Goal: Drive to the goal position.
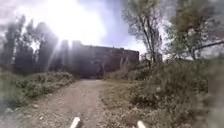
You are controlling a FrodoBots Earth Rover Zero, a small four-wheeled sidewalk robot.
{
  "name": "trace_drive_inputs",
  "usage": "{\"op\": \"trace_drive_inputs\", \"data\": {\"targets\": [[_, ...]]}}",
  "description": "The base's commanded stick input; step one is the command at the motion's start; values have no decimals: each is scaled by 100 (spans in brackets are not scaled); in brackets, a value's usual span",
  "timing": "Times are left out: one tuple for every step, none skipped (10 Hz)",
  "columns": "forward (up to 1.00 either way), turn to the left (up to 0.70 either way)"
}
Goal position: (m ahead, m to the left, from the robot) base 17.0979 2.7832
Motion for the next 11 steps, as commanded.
{"op": "trace_drive_inputs", "data": {"targets": [[70, 0], [70, 0], [70, 0], [70, 0], [70, 0], [70, 0], [70, 0], [70, 0], [70, 0], [70, 0], [70, 0]]}}
